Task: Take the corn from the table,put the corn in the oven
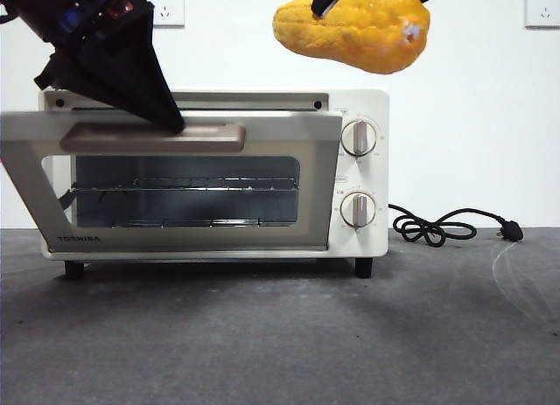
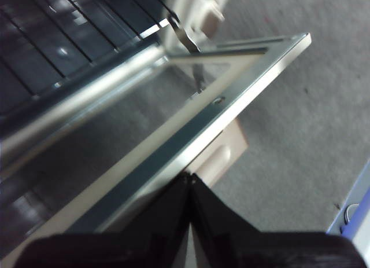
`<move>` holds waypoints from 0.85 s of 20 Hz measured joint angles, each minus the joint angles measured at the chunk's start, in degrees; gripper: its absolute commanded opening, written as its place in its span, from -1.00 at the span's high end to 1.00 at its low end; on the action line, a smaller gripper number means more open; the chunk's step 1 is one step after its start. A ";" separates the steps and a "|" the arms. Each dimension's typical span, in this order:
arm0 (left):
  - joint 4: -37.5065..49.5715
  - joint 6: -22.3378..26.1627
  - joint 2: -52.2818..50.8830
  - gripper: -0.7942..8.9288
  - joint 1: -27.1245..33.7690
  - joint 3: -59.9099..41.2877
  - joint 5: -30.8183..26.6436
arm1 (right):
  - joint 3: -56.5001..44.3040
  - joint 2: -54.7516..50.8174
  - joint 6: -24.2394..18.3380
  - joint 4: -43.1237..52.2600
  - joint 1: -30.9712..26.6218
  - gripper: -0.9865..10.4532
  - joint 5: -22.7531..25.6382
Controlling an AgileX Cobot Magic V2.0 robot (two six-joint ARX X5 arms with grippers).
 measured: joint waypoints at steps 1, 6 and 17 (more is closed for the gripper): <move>-0.20 -0.50 -0.50 0.85 -0.57 -0.09 -0.92 | 0.00 0.00 -0.11 0.02 0.00 0.85 0.00; -0.13 -3.06 -7.61 0.85 -3.80 -0.33 -4.39 | 0.00 0.00 -0.13 0.02 0.00 0.85 -0.02; -9.16 -5.05 -29.40 0.85 -7.10 -0.33 -16.74 | 0.00 0.00 -1.92 6.80 0.00 0.85 -3.69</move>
